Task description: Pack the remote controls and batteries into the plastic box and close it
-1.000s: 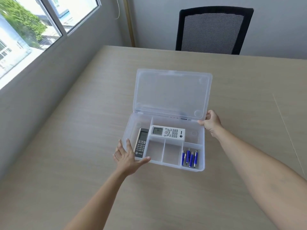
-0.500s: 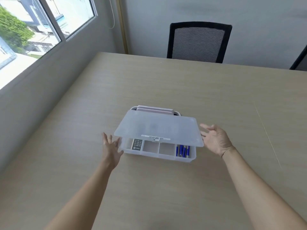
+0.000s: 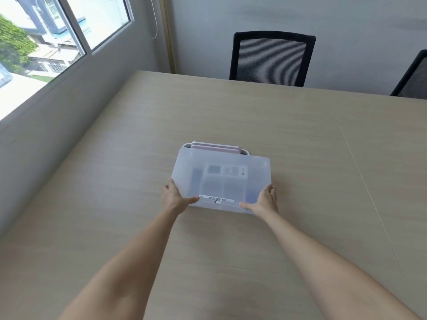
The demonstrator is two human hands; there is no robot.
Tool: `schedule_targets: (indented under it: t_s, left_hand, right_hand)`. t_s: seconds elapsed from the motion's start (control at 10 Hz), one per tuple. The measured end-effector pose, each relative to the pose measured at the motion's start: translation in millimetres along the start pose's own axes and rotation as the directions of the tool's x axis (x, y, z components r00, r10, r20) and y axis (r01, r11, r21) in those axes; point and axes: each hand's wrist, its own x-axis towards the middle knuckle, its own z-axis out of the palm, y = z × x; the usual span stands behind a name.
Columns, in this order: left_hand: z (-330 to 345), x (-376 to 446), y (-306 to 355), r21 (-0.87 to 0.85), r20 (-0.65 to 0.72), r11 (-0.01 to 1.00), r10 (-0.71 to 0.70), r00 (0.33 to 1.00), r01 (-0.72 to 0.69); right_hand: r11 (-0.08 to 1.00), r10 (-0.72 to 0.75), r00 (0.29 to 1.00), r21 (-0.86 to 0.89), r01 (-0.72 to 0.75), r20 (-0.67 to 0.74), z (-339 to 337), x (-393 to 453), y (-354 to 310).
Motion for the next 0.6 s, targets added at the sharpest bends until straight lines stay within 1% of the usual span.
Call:
schedule_targets:
  t_s: [0.1,0.2,0.3,0.4,0.5,0.6]
  left_hand:
    - [3.2,3.2,-4.9,0.065,-0.012,0.997,0.030,0.999,-0.029]
    - [2.1,6.3,-5.4,0.141,-0.004,0.989,0.036,0.999,-0.035]
    - [-1.6,-0.4,-0.8,0.280,-0.030,0.960,0.028,0.999,-0.018]
    - [-0.3,-19.3,-9.9,0.240,-0.141,0.968,0.103,0.985,-0.067]
    - [-15.9,-47.8,-31.3,0.047,-0.315,0.990,0.144,0.938,-0.136]
    - [-33.1,-90.4,-98.5,-0.026,-0.554,0.993,0.085,0.828,-0.119]
  right_hand:
    - [1.000,-0.001,1.000,-0.029,0.000,-0.031,4.9,-0.7,1.8]
    - [0.999,0.001,1.000,-0.047,-0.003,-0.031,6.7,2.2,3.5]
    - [0.996,0.009,1.000,-0.090,-0.009,0.004,-0.5,-5.9,-1.5]
    - [0.999,-0.024,0.997,-0.020,0.025,0.073,-16.8,-16.3,-0.7]
    - [0.955,-0.196,0.979,0.218,0.201,-0.048,-69.0,-55.8,-18.6]
    - [0.696,-0.368,0.893,0.560,0.449,-0.258,-152.3,-115.0,-43.5]
